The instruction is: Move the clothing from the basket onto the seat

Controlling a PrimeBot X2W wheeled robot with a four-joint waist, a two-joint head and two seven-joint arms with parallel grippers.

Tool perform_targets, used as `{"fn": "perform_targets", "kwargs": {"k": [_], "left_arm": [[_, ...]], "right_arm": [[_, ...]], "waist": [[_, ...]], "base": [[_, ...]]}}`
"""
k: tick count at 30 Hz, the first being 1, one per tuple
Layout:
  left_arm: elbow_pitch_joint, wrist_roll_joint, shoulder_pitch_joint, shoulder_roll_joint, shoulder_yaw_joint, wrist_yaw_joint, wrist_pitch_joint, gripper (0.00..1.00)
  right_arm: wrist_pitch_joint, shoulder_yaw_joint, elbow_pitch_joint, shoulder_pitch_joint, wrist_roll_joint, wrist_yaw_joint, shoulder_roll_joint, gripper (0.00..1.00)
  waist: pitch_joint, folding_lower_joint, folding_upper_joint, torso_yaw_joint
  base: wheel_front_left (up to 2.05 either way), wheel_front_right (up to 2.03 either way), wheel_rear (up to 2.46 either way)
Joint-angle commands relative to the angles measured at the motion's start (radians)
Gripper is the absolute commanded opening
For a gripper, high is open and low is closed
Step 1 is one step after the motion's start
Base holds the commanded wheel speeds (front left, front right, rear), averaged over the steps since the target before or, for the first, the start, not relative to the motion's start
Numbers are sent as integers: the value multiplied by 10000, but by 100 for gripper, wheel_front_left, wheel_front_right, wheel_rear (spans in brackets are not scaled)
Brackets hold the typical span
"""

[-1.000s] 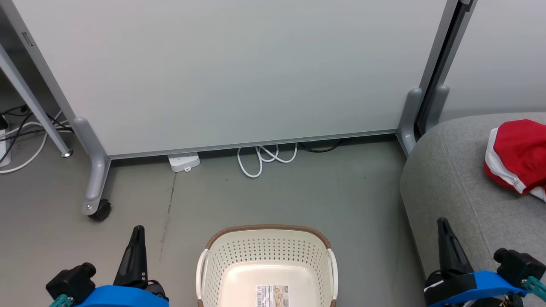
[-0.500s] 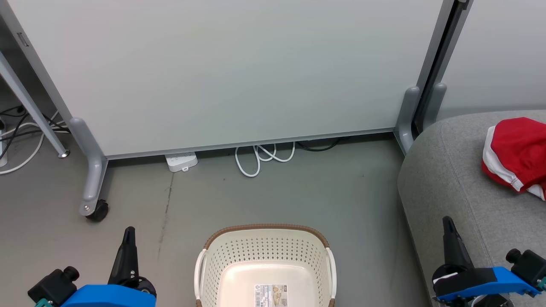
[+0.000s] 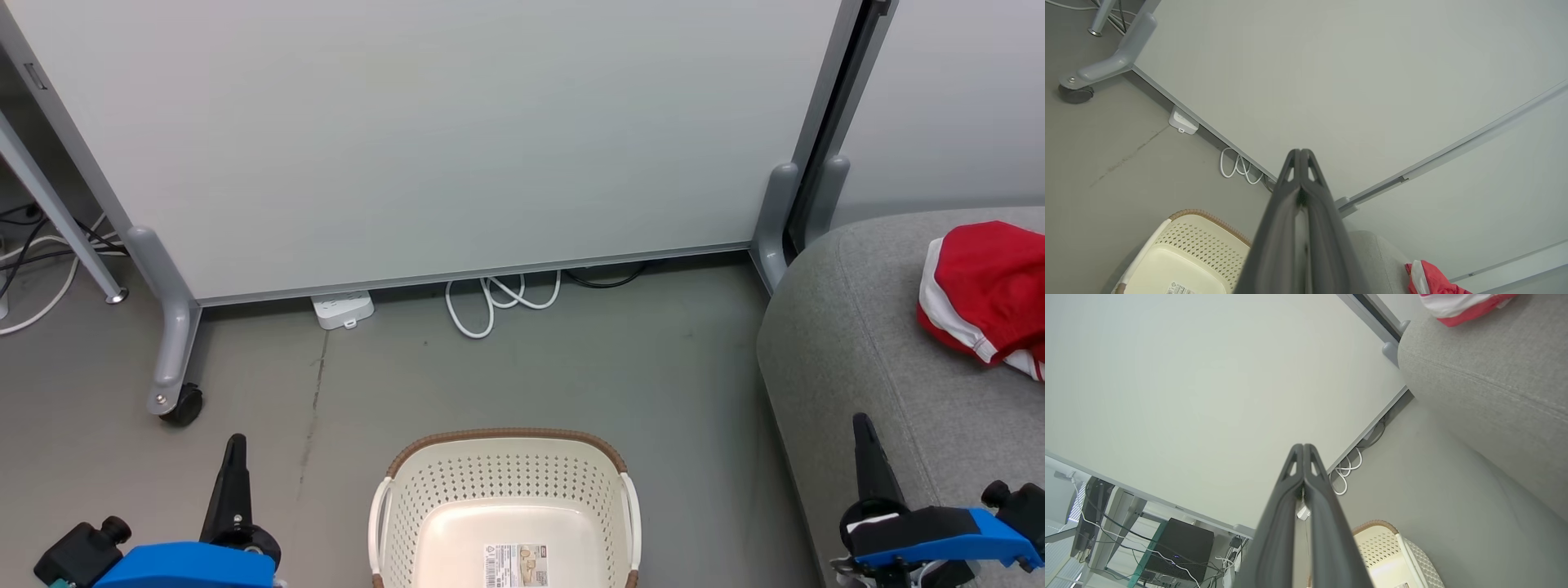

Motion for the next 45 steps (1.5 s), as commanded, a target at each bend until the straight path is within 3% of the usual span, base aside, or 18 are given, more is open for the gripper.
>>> {"fn": "perform_targets", "kwargs": {"k": [1,45], "left_arm": [[-133,-254,-250,35,87,-73,48,0],[-185,-4402,-313,52,603,-172,1147,0]], "right_arm": [[80,-31,-160,-294,298,0,20,0],[1197,-338,-272,-482,4708,-2,90,0]], "waist": [[2,-1,0,-5],[82,-1,0,-229]], "base": [[0,0,0],[0,0,0]]}}
